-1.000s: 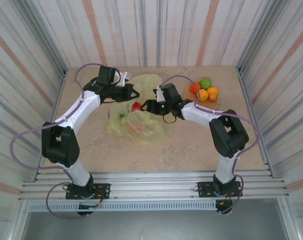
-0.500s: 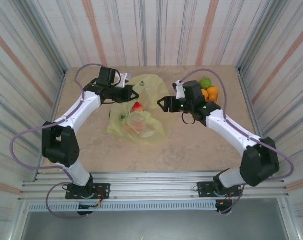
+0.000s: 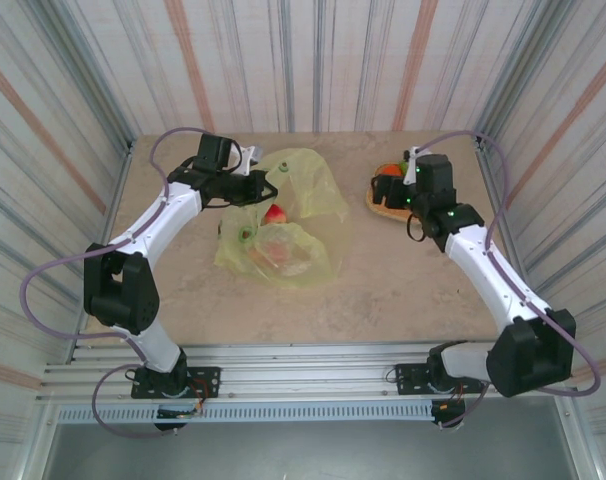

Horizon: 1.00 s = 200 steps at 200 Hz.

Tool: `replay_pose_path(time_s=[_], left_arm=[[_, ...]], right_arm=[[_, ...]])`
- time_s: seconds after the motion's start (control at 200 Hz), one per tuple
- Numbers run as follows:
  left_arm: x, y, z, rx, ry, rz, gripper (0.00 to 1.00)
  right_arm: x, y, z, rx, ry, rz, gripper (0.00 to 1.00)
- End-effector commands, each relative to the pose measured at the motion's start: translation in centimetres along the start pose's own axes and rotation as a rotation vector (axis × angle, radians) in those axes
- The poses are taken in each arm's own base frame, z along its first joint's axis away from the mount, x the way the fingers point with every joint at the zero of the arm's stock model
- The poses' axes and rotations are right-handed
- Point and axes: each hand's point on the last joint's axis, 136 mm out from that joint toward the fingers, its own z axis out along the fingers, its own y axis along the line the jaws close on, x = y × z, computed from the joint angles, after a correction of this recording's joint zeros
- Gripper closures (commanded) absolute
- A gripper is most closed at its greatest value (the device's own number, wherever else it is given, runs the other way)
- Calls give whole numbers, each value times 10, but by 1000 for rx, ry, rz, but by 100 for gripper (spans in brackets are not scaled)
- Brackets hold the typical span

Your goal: Place the fruits into the plastic bag

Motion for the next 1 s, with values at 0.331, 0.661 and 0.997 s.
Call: replay_pose_path(time_s=[0.331, 0.661, 0.997], left_arm=[[7, -15, 3, 35, 13, -4, 100], [7, -13, 4, 33, 16, -6, 100], [7, -12, 5, 33, 20, -10, 100]], right_arm=[[35, -96, 103, 331, 299, -137, 8], [49, -108, 148, 441, 412, -367, 8], [56, -113, 170, 499, 461, -483, 11]])
